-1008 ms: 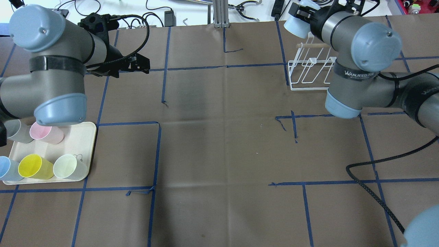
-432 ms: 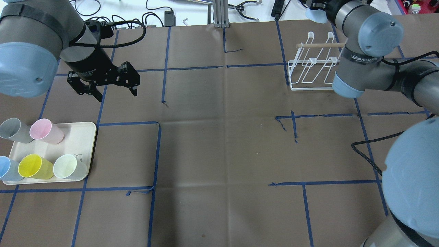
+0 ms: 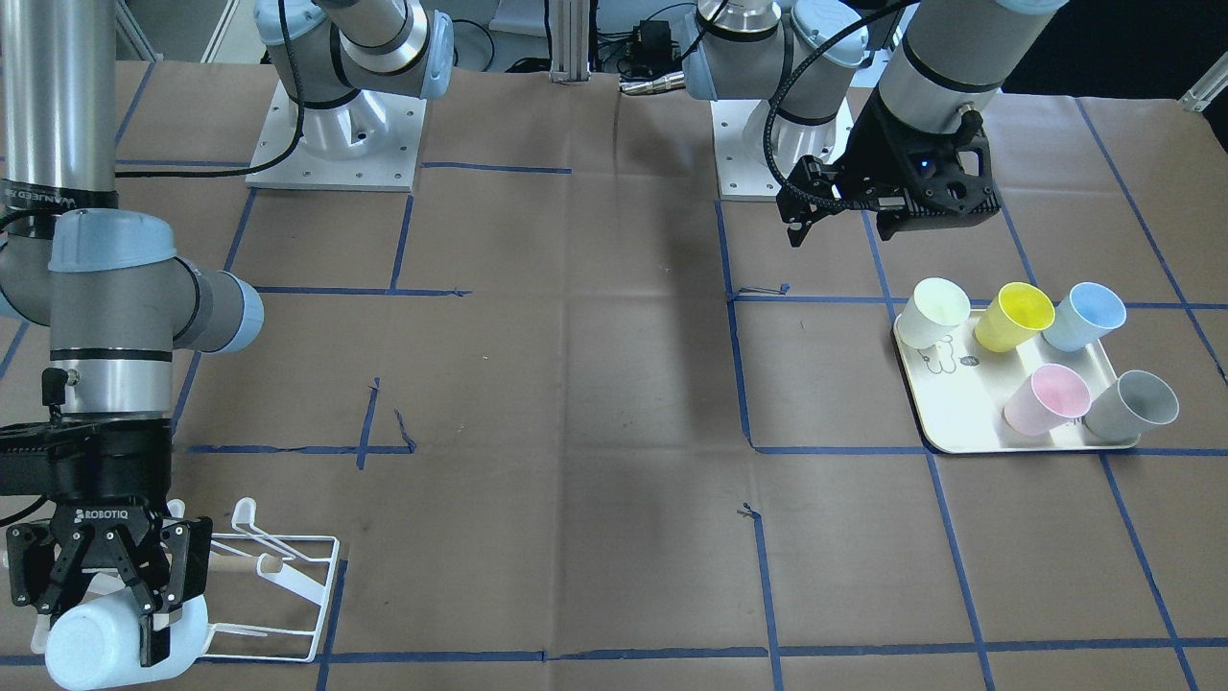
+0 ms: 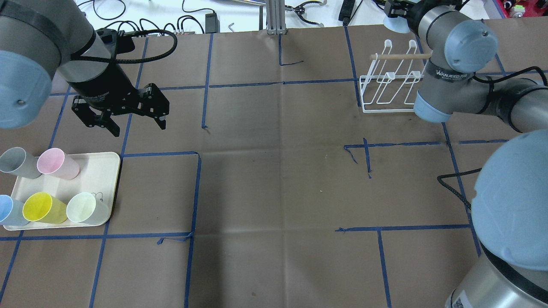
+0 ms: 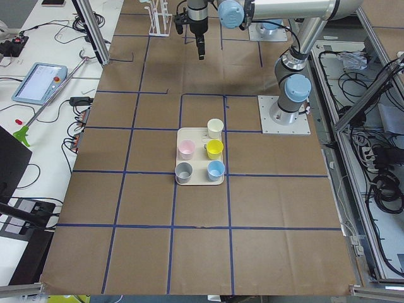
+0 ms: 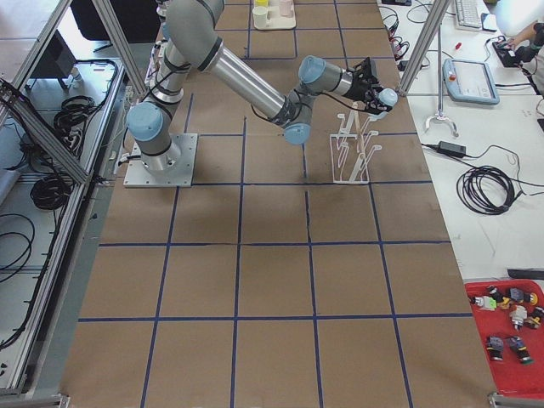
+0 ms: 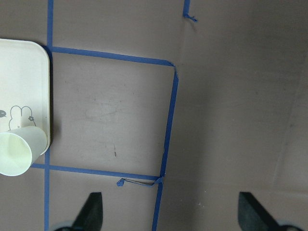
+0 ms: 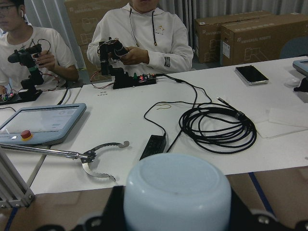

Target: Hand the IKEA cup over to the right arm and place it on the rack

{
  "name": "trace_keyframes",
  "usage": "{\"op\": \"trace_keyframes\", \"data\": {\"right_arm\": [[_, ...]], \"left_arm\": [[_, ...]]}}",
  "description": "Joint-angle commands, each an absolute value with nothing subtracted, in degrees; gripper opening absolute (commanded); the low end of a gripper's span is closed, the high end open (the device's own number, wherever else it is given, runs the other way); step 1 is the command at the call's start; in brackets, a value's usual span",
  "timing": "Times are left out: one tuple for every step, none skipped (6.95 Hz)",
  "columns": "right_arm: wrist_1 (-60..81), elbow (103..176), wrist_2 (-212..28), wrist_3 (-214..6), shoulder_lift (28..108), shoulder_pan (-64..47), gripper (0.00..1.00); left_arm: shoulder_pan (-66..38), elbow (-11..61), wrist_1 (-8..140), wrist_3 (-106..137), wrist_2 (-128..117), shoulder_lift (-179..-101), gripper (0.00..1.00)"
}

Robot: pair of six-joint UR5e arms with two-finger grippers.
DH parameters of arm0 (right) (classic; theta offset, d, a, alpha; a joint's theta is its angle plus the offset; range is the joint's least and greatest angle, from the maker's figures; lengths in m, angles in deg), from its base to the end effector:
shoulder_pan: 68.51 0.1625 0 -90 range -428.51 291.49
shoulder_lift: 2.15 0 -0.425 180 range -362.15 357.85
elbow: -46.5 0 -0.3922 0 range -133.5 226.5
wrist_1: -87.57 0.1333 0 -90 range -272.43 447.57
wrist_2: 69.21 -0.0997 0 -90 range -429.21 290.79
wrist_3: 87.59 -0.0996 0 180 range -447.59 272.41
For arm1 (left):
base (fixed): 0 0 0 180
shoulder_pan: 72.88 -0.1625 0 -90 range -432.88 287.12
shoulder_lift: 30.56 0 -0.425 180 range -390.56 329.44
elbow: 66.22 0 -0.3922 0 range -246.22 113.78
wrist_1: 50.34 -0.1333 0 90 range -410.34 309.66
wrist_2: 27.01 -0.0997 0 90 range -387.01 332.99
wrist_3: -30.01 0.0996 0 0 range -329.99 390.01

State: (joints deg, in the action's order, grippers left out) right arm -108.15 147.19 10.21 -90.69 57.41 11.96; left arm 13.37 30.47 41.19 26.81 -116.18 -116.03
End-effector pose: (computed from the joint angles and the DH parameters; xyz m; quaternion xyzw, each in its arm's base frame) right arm 0.0432 -0.6582 0.3190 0.0436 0.8420 -0.5355 0.0480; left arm -0.1049 -0.4593 0.4656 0.0608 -0.9976 -0.0322 0.0074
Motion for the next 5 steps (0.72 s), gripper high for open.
{"op": "trace_keyframes", "data": {"right_arm": [[-109.4,148.3,11.3,-90.6,56.9,12.2,0.08],[-110.4,149.4,11.4,-90.6,56.8,12.2,0.08],[-110.6,149.6,11.4,-90.7,56.7,12.2,0.08],[-110.7,149.8,11.4,-90.7,56.5,12.3,0.08],[-110.7,149.8,12.2,-90.8,55.6,12.5,0.08]], "left_arm": [[12.4,32.0,42.1,28.3,-116.3,-113.5,1.00],[11.2,33.5,42.2,32.7,-117.6,-112.9,1.00],[7.8,35.0,42.1,35.5,-119.5,-112.3,0.99],[3.3,36.7,41.8,41.1,-119.6,-111.8,0.99],[-2.4,38.6,41.6,46.7,-119.6,-110.7,0.99]]}}
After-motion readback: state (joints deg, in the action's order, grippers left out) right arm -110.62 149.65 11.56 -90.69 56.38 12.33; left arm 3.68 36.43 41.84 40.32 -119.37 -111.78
